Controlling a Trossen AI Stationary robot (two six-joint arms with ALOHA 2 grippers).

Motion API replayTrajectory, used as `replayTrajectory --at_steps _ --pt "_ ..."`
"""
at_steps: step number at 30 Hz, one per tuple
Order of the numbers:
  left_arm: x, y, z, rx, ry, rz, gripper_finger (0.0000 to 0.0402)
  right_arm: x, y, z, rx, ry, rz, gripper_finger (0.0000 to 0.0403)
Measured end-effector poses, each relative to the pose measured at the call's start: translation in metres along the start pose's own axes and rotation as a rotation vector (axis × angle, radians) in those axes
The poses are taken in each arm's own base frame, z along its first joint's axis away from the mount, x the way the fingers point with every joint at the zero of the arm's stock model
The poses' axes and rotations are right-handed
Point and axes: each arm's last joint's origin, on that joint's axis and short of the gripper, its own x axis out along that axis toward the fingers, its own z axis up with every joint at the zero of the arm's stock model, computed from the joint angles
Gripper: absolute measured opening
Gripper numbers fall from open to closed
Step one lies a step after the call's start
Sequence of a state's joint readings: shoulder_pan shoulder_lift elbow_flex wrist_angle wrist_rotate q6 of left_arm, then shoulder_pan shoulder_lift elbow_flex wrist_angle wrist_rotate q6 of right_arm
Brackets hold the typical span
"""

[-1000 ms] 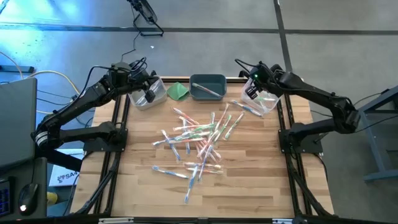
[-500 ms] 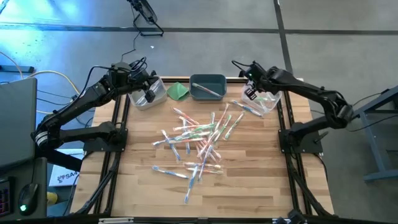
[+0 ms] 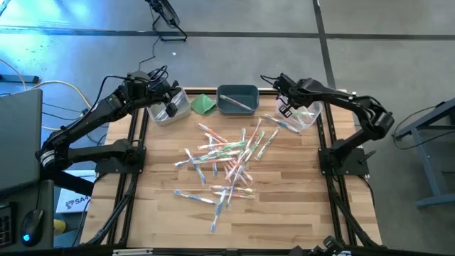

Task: Pick & Place Toothbrushes
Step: Put the green toothbrush into the transparent bin

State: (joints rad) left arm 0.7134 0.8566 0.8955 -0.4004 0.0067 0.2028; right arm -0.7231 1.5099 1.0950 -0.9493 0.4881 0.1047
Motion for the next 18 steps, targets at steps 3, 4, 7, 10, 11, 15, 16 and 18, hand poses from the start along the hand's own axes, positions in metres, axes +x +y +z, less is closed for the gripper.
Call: replayTrajectory --at_steps 3,4,7,10,11,15,16,18 --pt "0.0 0.0 0.0 0.0 0.0 0.0 0.0 0.004 0.002 -0.001 -0.013 0.032 -0.004 0.0009" --pt "0.0 0.0 0.0 0.0 0.0 0.0 0.0 0.005 0.002 -0.001 -0.018 0.042 -0.007 0.0009" --pt "0.0 0.0 0.0 0.0 0.0 0.0 0.0 0.01 0.001 -0.002 -0.021 0.073 -0.012 0.0009" --pt "0.0 0.0 0.0 0.0 0.0 0.0 0.0 0.014 -0.001 -0.002 -0.016 0.093 -0.016 0.0009" --pt "0.0 0.0 0.0 0.0 0.0 0.0 0.0 0.015 -0.002 -0.001 -0.013 0.097 -0.016 0.0009" --pt "0.0 0.0 0.0 0.0 0.0 0.0 0.0 0.018 -0.005 -0.001 0.002 0.109 0.001 0.0009" --pt "0.0 0.0 0.0 0.0 0.0 0.0 0.0 0.019 -0.006 -0.001 0.005 0.111 0.003 0.0009" --pt "0.0 0.0 0.0 0.0 0.0 0.0 0.0 0.019 -0.006 -0.001 0.006 0.111 0.003 0.0009"
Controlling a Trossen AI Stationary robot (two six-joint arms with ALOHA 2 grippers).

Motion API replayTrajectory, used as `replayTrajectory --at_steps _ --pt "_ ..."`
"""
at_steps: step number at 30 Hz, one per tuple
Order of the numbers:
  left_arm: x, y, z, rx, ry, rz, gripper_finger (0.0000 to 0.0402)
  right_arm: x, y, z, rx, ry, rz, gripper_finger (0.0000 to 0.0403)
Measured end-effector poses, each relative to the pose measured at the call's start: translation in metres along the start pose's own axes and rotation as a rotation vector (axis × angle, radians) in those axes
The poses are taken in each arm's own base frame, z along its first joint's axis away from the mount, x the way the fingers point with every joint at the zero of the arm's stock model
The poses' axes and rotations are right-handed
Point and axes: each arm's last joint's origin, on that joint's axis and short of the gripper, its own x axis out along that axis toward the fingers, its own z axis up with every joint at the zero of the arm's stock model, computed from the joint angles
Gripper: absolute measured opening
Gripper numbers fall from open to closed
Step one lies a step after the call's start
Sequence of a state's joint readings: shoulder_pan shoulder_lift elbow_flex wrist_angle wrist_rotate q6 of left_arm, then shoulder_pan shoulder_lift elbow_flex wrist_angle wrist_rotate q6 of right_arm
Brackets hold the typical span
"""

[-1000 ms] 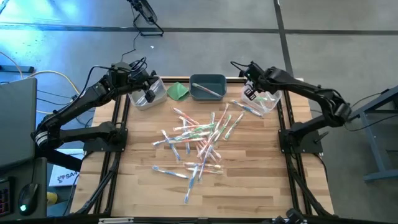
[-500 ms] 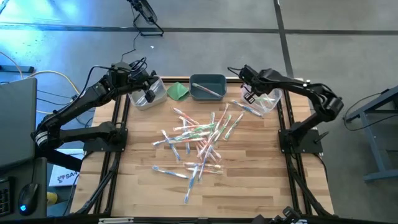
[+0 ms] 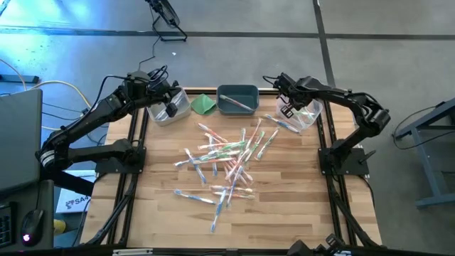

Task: Pick & Place Toothbrushes
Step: Put the green toothbrush into the transparent bin, then put the blue toothbrush into the gray bin

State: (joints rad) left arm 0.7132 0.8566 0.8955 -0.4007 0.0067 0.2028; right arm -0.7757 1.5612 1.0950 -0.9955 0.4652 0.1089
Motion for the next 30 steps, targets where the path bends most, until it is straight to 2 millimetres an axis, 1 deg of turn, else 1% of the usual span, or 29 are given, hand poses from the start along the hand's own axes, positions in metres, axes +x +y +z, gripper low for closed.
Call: replayTrajectory --at_steps 14,16,24,27,30 --pt "0.0 0.0 0.0 0.0 0.0 0.0 0.0 -0.0001 0.0003 0.0 -0.001 -0.001 0.001 0.0014" --pt "0.0 0.0 0.0 0.0 0.0 0.0 0.0 -0.0001 0.0003 0.0 -0.001 -0.001 0.001 0.0026" --pt "0.0 0.0 0.0 -0.002 0.0 0.0 0.0 -0.0001 0.0003 0.0 -0.001 -0.001 0.001 0.01" --pt "0.0 0.0001 0.0 -0.002 0.0 0.0 0.0 -0.0001 0.0003 0.0 -0.001 -0.001 0.001 0.0113" --pt "0.0 0.0 0.0 -0.002 0.0 0.0 0.0 -0.0001 0.0003 0.0 -0.001 -0.001 0.001 0.0117"
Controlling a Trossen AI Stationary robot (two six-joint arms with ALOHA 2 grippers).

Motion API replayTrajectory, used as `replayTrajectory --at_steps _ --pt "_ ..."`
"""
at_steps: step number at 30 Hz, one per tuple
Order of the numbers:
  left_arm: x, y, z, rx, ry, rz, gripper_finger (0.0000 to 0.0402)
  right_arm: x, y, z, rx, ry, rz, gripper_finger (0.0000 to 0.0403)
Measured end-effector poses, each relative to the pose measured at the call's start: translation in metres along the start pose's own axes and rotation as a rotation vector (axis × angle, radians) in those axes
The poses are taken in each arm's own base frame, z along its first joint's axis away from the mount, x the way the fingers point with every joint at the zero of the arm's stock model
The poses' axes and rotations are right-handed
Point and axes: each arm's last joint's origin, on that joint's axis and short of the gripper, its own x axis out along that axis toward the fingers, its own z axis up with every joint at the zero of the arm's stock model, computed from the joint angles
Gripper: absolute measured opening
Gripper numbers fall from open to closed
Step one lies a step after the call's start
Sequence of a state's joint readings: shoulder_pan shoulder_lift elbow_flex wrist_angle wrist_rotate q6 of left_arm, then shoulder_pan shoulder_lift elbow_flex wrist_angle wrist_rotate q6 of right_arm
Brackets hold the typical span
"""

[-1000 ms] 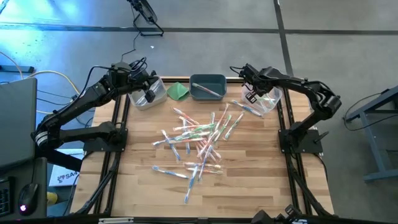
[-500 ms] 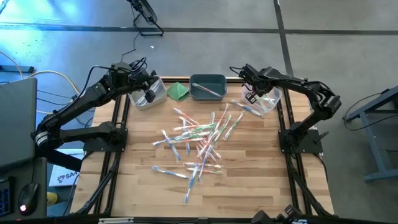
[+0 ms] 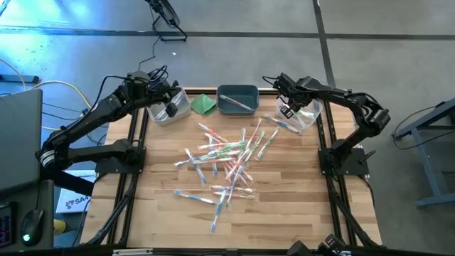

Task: Pick & Place Toothbrushes
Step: Put the blue toothbrush into the gray bin

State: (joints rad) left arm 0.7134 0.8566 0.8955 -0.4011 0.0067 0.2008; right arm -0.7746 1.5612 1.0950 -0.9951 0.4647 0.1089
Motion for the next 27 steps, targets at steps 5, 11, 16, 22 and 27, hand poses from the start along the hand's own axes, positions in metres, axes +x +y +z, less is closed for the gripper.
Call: replayTrajectory --at_steps 5,11,16,22,27 --pt "0.0 0.0 0.0 -0.002 0.0 0.0 0.0 0.0 0.0 0.0 0.0 0.0 0.0 0.0118" --pt "0.0 0.0 0.0 -0.007 0.0 0.0 0.0 0.0 0.0 0.0 0.0 0.0 0.0 0.0119" --pt "0.0 0.0 -0.0001 -0.015 0.001 0.0 0.0 0.0 0.0 0.0 0.0 0.0 0.0 0.0119" --pt "0.0 0.0 -0.0001 -0.015 0.001 -0.001 0.0 0.0 0.0 0.0 0.0 0.0 0.0 0.0119" --pt "0.0 0.0 -0.0001 -0.018 0.001 -0.001 0.0 0.0 0.0 0.0 0.0 0.0 0.001 0.0119"
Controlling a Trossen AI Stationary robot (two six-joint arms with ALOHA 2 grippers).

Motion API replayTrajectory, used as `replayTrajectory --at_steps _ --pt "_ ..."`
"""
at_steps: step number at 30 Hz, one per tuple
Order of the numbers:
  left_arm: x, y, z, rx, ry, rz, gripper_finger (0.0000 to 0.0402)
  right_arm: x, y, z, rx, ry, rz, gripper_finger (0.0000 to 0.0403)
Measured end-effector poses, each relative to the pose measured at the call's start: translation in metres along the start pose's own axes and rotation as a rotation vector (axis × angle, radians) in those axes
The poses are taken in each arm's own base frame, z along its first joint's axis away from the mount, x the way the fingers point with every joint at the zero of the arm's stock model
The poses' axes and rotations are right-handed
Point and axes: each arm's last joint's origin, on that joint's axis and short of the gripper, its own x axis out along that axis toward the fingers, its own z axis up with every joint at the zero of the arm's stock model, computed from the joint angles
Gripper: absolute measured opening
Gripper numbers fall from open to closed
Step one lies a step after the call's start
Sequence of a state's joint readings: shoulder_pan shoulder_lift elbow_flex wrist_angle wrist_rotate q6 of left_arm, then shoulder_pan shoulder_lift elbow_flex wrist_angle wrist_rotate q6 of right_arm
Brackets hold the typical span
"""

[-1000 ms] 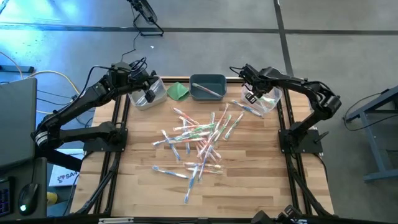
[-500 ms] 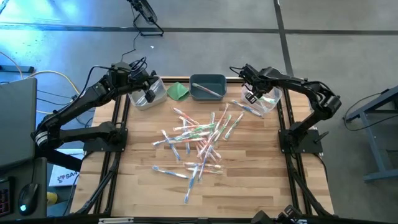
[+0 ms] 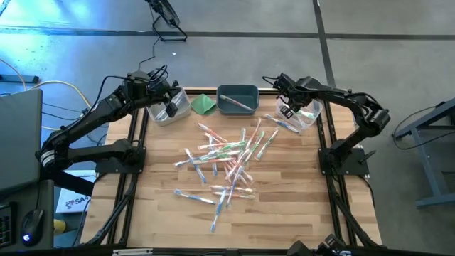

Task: Pick & Place Toothbrushes
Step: Put the blue toothbrush into the gray bin

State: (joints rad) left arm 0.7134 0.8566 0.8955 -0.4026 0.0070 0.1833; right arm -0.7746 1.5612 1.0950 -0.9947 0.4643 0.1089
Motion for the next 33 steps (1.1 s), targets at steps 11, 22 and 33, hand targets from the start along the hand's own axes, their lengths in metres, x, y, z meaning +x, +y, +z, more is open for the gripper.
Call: replayTrajectory --at_steps 11,22,33 --pt "0.0 0.0 0.0 0.0 0.0 0.0 0.0 0.0 0.0 0.0 -0.033 -0.003 0.0 0.0119" --pt "0.0 0.0 0.0 0.001 0.0 0.0 0.0 -0.029 0.01 -0.012 -0.086 -0.078 0.019 0.0119" --pt "0.0 0.0 0.0 -0.011 0.0 0.0 0.0 -0.088 0.044 -0.009 -0.071 -0.319 0.224 0.0119"
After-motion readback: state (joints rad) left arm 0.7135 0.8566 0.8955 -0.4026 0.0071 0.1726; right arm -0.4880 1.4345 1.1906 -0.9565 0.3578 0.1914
